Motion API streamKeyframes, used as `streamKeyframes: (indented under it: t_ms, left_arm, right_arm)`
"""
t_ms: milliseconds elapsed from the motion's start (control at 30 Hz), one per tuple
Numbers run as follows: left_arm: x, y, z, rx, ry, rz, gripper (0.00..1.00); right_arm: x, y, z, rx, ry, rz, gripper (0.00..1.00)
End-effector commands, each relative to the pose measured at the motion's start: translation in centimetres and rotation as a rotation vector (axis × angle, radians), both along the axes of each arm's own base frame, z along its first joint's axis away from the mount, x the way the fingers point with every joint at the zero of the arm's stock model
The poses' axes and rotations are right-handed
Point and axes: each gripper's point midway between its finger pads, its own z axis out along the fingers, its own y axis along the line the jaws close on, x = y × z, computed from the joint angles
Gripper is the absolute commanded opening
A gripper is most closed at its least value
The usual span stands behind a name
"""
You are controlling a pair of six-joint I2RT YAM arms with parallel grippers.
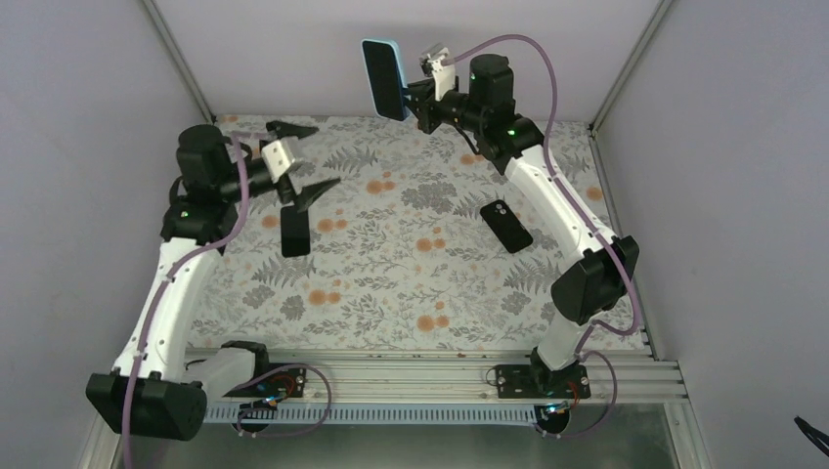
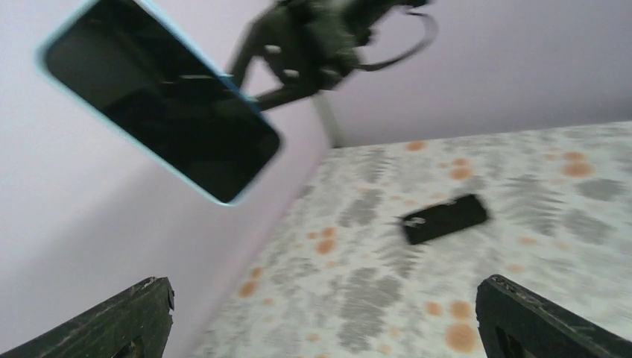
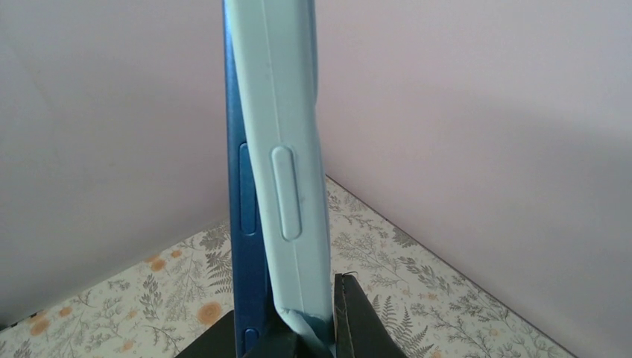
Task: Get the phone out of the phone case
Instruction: Remove the phone case from the phone.
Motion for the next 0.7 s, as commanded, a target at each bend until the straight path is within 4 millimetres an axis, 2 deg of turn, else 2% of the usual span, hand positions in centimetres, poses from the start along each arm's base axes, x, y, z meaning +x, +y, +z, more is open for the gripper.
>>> streamKeyframes:
  t_ms: [0,100,133,233,367,467,667]
  left_arm:
    - [6.0,1.3,6.4,-0.162,-0.222,0.347,1.0]
    - [6.7,-0.5,6.2,-0.194,-0.297,0.407,1.0]
    - [7.0,-2.0,5.4,-0.189,-0.298,0.411,1.0]
    - [8.0,-4.6,3.7,-0.176,-0.305,0.449,1.0]
    - [8.7,-7.4,2.3,-0.173,-0.325,0.508,1.0]
    - [9.8,-8.1,1.7,-0.178,-0.334,0.577,1.0]
    - [11.8,-7.5,1.5,-0.208,-0.379,0.732,1.0]
  right_arm:
    - [-0.1,-0.4,4.0,0.091,-0.078,-0.049,0.03]
    - [-0.1,-0.7,3.9,0.097,-0.068,-0.066,0.03]
    - [-0.1,-0.7,3.8,0.097,-0.064,-0.069,0.03]
    - [0.0,-0.8,3.5,0.099,-0.052,-0.079,0.03]
    - [0.2,-0.9,3.3,0.104,-0.043,-0.089,0.03]
    - [0.4,-0.7,2.8,0.1,-0.031,-0.086,0.03]
    - [0.8,-0.2,2.1,0.104,-0.008,-0.068,0.03]
